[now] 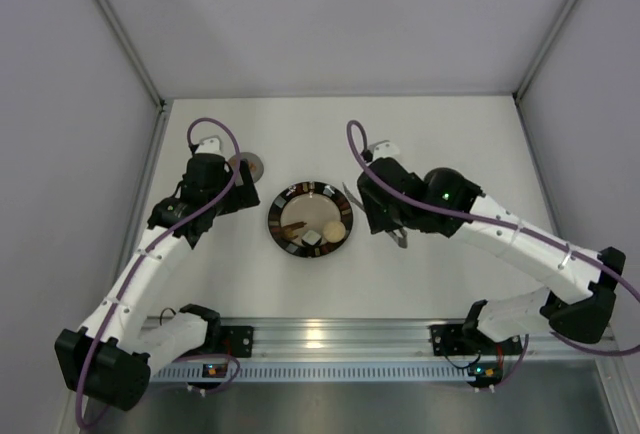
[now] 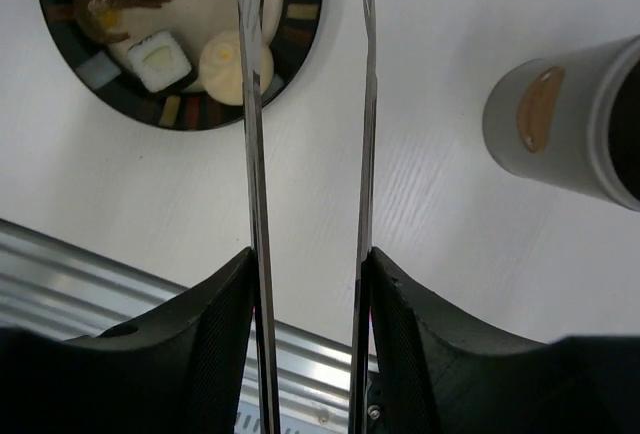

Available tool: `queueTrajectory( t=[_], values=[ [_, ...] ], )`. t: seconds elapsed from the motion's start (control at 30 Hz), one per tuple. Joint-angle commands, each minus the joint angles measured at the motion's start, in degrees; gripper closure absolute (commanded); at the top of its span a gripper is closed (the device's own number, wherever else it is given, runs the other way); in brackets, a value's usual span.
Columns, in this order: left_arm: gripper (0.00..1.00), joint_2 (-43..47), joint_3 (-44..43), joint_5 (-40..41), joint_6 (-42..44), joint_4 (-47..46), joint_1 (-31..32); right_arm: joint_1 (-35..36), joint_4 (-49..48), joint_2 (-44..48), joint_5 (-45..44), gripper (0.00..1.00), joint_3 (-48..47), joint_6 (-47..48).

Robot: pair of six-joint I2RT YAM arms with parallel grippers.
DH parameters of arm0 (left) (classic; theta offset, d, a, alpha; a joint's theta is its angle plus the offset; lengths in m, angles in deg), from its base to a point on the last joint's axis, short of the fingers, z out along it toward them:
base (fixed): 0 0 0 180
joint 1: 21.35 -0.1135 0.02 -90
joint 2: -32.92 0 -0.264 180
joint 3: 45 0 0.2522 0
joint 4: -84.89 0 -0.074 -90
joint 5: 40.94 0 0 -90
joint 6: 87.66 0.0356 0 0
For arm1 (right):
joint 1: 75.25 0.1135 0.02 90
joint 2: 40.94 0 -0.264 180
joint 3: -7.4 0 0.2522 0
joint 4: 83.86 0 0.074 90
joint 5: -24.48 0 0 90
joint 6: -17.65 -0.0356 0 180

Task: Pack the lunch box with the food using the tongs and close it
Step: Pick up the fake food from the plate.

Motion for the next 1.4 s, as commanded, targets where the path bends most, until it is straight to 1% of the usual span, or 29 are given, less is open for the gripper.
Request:
queueTrajectory(
  t=[0.0, 0.03, 0.27, 1.1, 1.2, 1.23, 1.37],
  values=[
    [0.01, 0.4, 0.3, 0.0, 0.8, -2.4, -0.3, 2.7, -7.7, -0.6, 5.0, 0.54, 2.4, 0.6],
    [0.01, 0.4, 0.4, -0.1, 0.8, -2.4, -0.3, 3.6, -8.1, -0.9, 6.2, 0.53, 3.0, 0.4],
    [0.01, 0.3, 0.4, -0.6, 0.8, -2.5, -0.3, 6.9, -10.4, -3.8, 7.6, 0.5, 6.3, -0.8],
    [0.01, 0.2, 0.5, -0.7, 0.9, -2.4, -0.3, 7.3, -12.1, -9.0, 6.8, 0.48, 10.2, -1.2],
    [0.01, 0.2, 0.5, -0.6, 0.9, -2.4, -0.3, 7.3, -12.2, -9.3, 6.8, 0.53, 10.2, -1.0],
    [0.01, 0.2, 0.5, -0.6, 0.9, -2.3, -0.3, 7.3, -12.2, -9.3, 6.8, 0.57, 10.1, -0.9],
    [0.01, 0.2, 0.5, -0.6, 0.9, -2.2, -0.3, 7.3, -11.8, -9.3, 6.6, 0.66, 9.6, -0.9]
  ],
)
